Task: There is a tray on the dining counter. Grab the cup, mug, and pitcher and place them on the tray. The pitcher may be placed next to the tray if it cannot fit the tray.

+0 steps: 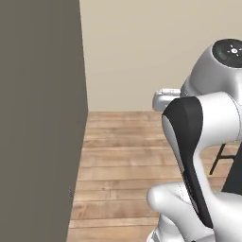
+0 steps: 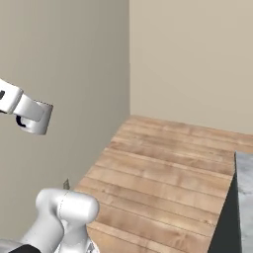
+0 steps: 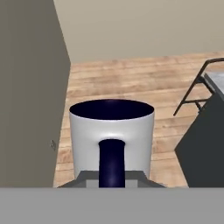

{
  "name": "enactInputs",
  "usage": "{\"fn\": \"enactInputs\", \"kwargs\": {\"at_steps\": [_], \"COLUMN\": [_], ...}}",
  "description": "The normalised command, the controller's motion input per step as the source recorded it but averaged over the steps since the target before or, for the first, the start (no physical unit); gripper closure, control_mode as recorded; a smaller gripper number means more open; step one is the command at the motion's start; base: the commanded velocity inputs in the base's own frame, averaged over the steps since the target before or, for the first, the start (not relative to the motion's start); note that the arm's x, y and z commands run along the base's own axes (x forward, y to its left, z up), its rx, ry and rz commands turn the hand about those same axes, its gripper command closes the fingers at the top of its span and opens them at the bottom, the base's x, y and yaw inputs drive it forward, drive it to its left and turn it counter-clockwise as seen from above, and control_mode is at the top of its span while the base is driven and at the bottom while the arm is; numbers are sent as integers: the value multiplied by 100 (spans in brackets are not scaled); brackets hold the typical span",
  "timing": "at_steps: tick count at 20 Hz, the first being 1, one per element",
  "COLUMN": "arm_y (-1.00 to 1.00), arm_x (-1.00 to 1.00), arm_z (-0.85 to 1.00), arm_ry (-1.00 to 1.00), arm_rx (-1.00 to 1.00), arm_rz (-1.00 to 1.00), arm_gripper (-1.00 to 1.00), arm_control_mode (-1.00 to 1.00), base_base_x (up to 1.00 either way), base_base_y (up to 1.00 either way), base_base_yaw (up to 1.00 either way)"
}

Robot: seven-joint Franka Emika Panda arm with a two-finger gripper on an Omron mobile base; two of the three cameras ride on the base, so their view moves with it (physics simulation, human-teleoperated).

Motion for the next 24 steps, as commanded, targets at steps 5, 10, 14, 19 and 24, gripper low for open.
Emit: {"fn": "enactInputs", "kwargs": {"at_steps": [5,10,14,19,24], "arm_y": [0,0,0,0,0], "arm_x": [0,0,0,0,0], "arm_z": [0,0,0,0,0], "arm_ry": [0,0,0,0,0], "arm_rx": [0,0,0,0,0], "arm_rz": [0,0,0,0,0], "arm_gripper": [100,100,100,100,100], "arm_control_mode": [100,100,100,100,100], "base_base_x": [100,100,100,100,100], "base_base_y": [0,1,4,13,16], "base_base_yaw": [-33,-52,-58,-63,-63]}}
